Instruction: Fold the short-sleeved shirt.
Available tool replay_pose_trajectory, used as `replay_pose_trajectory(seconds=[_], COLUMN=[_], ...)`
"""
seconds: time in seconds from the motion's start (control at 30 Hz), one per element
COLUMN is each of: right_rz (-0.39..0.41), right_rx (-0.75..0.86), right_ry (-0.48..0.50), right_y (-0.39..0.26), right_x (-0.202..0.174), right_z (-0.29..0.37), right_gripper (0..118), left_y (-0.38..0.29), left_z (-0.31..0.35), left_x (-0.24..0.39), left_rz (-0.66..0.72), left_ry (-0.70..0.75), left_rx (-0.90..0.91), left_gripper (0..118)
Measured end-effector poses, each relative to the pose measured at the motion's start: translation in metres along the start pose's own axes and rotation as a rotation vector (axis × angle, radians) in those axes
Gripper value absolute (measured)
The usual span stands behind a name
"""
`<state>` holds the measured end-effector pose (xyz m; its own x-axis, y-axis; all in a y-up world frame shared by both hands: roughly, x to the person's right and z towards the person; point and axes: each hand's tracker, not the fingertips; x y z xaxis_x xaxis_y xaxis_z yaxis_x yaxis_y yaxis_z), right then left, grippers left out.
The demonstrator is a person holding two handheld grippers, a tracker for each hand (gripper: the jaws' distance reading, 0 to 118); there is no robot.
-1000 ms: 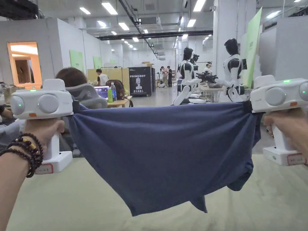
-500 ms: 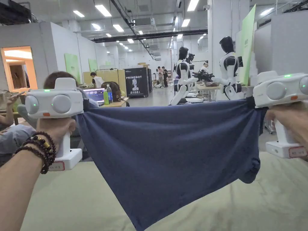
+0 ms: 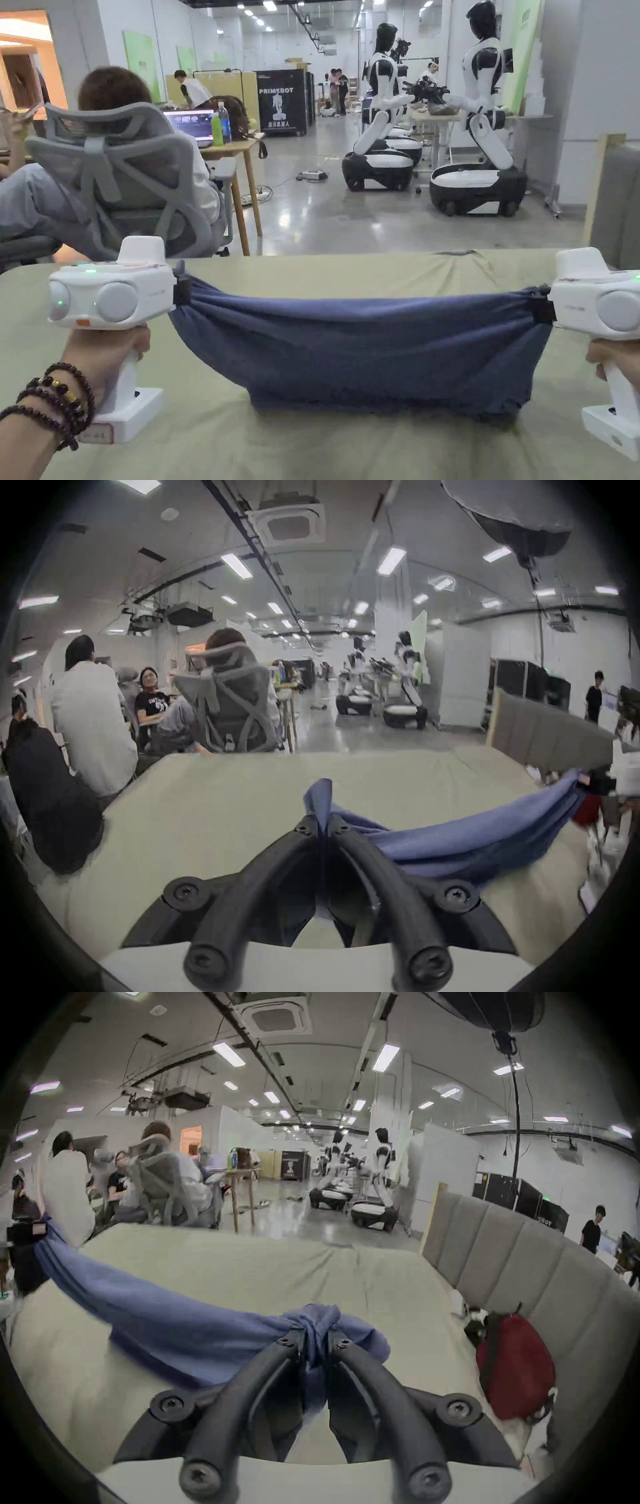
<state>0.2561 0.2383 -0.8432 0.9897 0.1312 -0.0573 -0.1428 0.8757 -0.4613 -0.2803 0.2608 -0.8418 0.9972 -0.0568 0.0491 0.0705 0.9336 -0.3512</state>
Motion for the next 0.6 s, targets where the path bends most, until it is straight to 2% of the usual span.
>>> replay_pose_trajectory(seconds=[0.07,0.17,0.27,0.4,0.6], right_rz=[0.035,0.091,0.109,0.082,0.066], right_rx=[-0.053,-0.157,-0.186,-0.238,-0.317], right_ry=[0.030,0.099,0.097,0.093,0.081], right_y=[-0.042,-0.097,-0.140,-0.178,-0.211], right_x=[-0.006,-0.015,-0.024,-0.035,-0.043], right_z=[0.024,0.047,0.071,0.080,0.058], right_gripper=[12,12,12,12,12], left_y=[-0.040,-0.090,-0.134,-0.184,-0.232], left_z=[0.029,0.065,0.097,0.111,0.095], left_x=[0.005,0.007,0.014,0.023,0.012], left_rz=[-0.045,0.009,0.023,-0.042,0.057], left_ry=[0.006,-0.019,-0.024,0.010,0.024], left_rx=[-0.042,-0.123,-0.171,-0.255,-0.337], left_gripper=[2,2,2,2,2])
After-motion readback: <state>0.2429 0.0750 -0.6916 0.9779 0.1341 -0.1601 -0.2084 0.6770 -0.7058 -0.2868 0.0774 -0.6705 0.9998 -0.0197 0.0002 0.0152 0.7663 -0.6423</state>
